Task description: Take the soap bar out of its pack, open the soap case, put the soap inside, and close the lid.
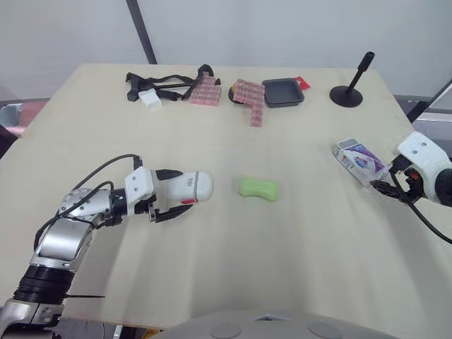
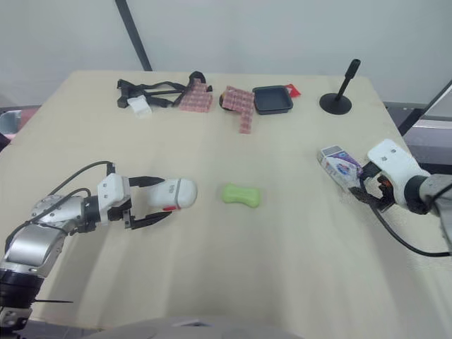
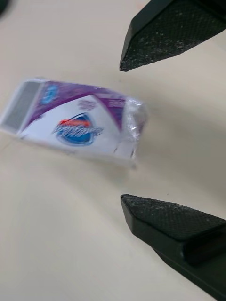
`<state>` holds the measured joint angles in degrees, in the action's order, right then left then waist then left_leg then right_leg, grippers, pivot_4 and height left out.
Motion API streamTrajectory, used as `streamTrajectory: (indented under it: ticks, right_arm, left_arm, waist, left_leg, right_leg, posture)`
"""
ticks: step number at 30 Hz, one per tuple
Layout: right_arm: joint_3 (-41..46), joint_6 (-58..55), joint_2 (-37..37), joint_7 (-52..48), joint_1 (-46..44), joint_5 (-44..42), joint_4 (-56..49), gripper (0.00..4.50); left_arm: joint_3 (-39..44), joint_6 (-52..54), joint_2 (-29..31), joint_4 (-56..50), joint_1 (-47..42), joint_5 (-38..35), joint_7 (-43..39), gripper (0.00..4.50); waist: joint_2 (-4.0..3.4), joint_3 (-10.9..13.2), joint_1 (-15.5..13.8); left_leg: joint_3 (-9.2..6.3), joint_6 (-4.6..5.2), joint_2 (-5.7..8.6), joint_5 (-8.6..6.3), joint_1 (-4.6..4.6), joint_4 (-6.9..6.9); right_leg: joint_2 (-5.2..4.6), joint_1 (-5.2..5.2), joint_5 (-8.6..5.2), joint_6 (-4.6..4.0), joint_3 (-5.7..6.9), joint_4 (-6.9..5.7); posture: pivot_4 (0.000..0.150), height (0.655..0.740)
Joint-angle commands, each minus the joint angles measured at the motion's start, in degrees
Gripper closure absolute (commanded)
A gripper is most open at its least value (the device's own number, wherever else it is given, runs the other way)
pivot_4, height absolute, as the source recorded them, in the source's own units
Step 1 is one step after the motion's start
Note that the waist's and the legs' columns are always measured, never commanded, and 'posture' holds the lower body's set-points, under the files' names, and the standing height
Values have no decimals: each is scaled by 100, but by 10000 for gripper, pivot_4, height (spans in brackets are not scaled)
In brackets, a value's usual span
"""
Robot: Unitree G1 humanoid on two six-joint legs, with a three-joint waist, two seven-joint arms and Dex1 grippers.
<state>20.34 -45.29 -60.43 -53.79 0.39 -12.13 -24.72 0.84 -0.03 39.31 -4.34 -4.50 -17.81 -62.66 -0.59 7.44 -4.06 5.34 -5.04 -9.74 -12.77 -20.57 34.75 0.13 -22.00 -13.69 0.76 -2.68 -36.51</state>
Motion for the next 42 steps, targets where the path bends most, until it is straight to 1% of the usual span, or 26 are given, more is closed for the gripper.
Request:
streamTrajectory:
  ticks: [1,3,5,7,11,14,20,24,29,33,42]
  right_arm:
    - [389,807,-111,-598,-58,-426,-340,124]
    - [-30,1000,249,-706,-595,-965,-589,124]
    - [-543,1227,739,-675,-1139,-1239,-572,124]
    - [-865,1396,1010,-689,-1413,-1297,-455,124]
    - [-1472,1420,1575,-957,-1674,-1817,-388,124]
    - [-1710,1463,1851,-907,-1728,-1895,-357,124]
    - [-2354,1737,2570,-506,-1958,-1616,-8,124]
    - [-2719,2087,2794,-428,-2232,-1227,492,124]
    - [-2906,2250,3015,-372,-2497,-1105,808,124]
    - [-3018,2342,3062,-393,-2485,-1014,847,124]
    - [-3065,2344,3087,-184,-2320,-925,726,124]
  left_arm:
    - [251,-27,138,-111,31,-156,-44,0]
    - [376,41,211,-134,102,-252,-70,0]
    - [545,319,178,-217,80,-538,6,0]
    - [631,520,153,-245,20,-718,63,0]
    - [801,538,375,-243,96,-739,-105,0]
    - [898,471,453,-131,100,-680,-77,0]
    - [1038,456,624,243,98,-692,-282,0]
    - [1258,543,683,367,152,-881,-379,0]
    - [1089,365,661,577,123,-633,-475,0]
    - [681,14,606,921,-179,-274,-631,0]
    - [-168,-960,310,2219,-1213,460,-1038,0]
  waist:
    - [1,-1,32]
    - [6,-4,99]
    - [8,-5,145]
    - [8,-5,136]
    - [16,-9,99]
    - [16,-9,90]
    - [19,-11,125]
    - [21,-12,136]
    - [21,-12,123]
    - [22,-13,88]
    - [26,-15,101]
  left_leg:
    - [0,2,0,1,1,1]
    - [0,5,-1,2,3,2]
    - [0,10,-1,5,7,4]
    - [-1,13,-2,7,5,8]
    - [-1,16,5,9,0,6]
    - [-3,16,5,9,-9,6]
    - [-3,12,5,9,-6,7]
    - [-3,10,17,11,-4,6]
    - [-3,10,20,10,-6,5]
    - [-5,10,19,10,-4,6]
    - [-5,9,21,10,-4,6]
  right_leg:
    - [0,0,0,0,0,-2]
    - [0,1,0,-1,1,-5]
    - [1,0,0,-2,0,-14]
    - [1,-1,-1,-3,4,-20]
    - [-6,-3,-1,-3,7,-14]
    - [-5,-9,-1,-3,10,-12]
    - [-5,-13,-1,-3,10,-17]
    - [-4,-14,-1,-3,12,-18]
    - [-5,-14,0,-2,14,-14]
    - [-6,-14,0,-2,17,-12]
    - [-4,-13,0,-2,15,-18]
  posture:
    - [1500,7400]
    - [1500,7400]
    - [1500,7400]
    - [1500,7400]
    - [1500,7400]
    - [1500,7400]
    - [1500,7400]
    - [1500,7400]
    - [1500,7400]
    - [1500,7400]
    - [1500,7400]
